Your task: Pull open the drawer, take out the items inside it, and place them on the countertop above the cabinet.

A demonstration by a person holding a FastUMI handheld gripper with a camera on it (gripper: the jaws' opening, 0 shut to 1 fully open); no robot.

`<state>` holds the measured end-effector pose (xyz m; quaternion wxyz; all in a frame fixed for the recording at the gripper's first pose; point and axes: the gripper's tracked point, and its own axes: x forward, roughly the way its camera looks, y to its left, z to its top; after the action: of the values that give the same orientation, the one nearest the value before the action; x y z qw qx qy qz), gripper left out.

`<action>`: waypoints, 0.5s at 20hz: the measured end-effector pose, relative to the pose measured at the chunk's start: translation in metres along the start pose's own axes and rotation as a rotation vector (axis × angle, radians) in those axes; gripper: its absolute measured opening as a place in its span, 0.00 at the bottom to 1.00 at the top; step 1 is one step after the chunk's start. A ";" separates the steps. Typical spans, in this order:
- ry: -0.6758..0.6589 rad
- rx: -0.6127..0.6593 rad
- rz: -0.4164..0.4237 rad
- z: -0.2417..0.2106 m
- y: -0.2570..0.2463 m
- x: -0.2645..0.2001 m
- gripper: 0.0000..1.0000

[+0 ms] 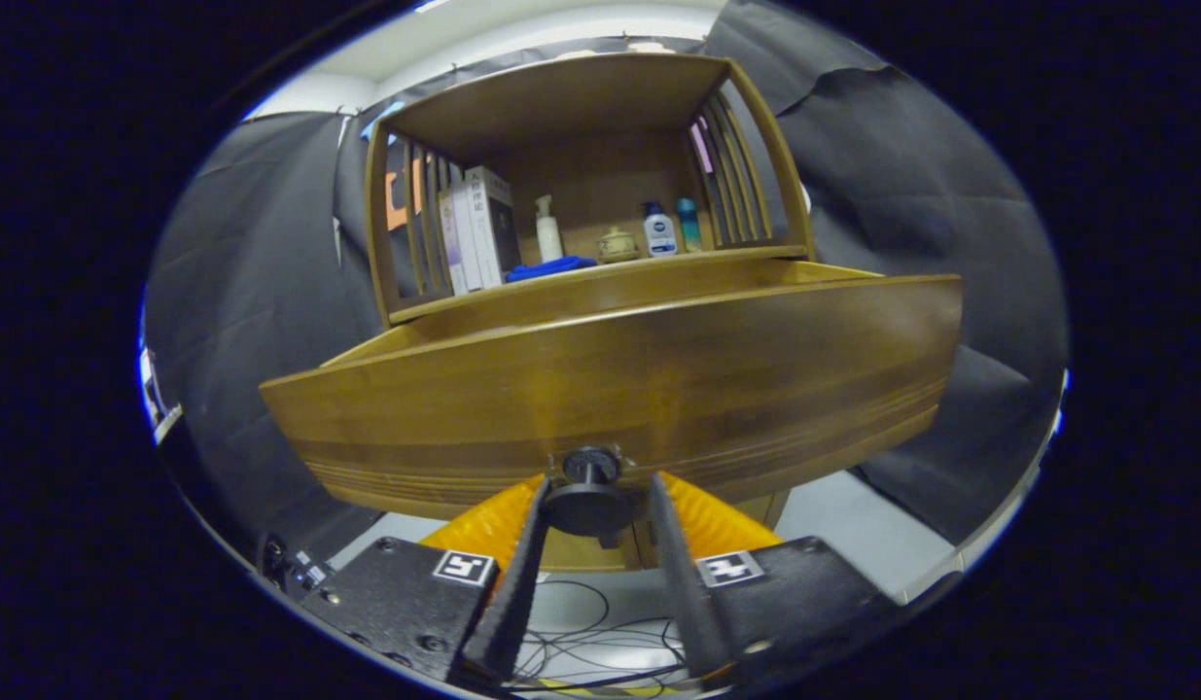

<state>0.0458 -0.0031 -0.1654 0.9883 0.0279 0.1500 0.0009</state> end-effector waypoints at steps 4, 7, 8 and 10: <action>-0.015 0.062 0.003 0.021 -0.011 -0.028 1.00; -0.093 0.087 -0.017 0.064 -0.023 -0.045 1.00; -0.100 0.089 -0.016 0.074 -0.025 -0.046 1.00; -0.102 0.094 -0.017 0.094 -0.029 -0.049 1.00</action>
<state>0.0262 -0.0375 -0.0630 0.9922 0.0729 0.0997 -0.0157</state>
